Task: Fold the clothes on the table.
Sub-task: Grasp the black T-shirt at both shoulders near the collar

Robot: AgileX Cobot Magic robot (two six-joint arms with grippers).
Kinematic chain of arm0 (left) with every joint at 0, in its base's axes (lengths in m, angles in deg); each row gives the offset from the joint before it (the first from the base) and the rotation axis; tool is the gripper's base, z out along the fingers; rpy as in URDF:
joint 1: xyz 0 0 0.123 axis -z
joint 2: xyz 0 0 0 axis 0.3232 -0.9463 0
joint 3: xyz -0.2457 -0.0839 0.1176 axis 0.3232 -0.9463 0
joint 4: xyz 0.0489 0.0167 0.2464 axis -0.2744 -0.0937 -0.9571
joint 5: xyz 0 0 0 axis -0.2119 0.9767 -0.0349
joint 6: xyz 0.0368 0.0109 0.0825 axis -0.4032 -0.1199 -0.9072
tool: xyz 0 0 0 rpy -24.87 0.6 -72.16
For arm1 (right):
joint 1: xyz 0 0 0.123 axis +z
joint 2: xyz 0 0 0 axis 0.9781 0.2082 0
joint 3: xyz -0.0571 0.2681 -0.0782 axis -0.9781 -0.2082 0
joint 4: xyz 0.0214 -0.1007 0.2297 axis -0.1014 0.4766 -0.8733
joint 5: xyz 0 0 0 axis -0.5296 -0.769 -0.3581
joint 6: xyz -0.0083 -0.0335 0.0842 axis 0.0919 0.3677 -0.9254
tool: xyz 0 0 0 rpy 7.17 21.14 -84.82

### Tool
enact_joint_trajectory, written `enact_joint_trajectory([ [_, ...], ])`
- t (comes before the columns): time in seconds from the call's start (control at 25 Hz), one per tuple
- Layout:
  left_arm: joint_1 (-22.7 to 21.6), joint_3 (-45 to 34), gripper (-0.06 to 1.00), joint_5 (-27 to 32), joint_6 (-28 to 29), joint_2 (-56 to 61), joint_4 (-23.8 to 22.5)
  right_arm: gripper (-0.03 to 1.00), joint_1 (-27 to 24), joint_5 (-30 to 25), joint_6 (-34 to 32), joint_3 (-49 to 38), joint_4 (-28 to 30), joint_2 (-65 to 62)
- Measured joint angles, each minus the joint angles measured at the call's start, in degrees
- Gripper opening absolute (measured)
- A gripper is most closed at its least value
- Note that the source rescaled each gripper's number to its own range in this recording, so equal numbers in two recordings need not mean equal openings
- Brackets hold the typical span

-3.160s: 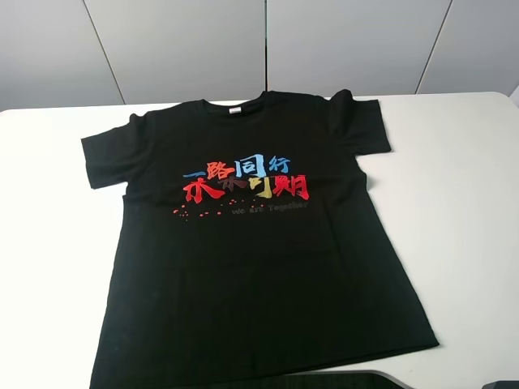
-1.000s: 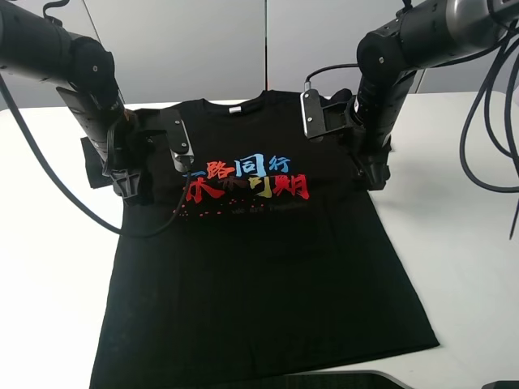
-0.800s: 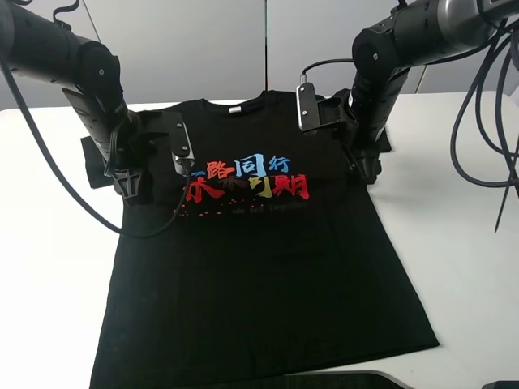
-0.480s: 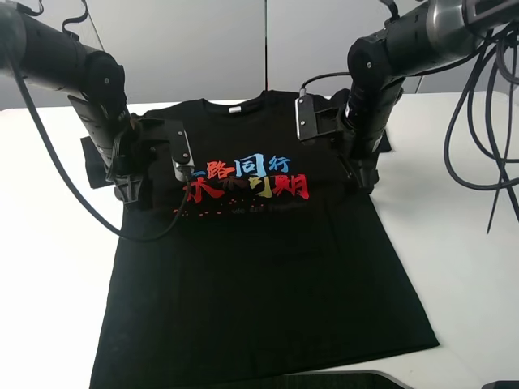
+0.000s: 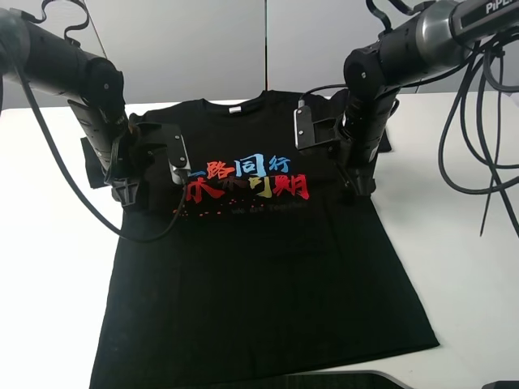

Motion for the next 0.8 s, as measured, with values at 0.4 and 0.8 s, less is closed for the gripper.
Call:
enact_joint_trajectory([
  [0.4,-1.0,0.6,0.71,0.4,0.0,-2.2,0.0,0.70,-2.0,0.0,0.1,0.0,-0.8,0.1],
  [0.8,-1.0,1.3,0.70,1.5,-0.1,-2.9,-0.1,0.45,-3.5,-0.3,1.2,0.0,-2.4,0.6],
])
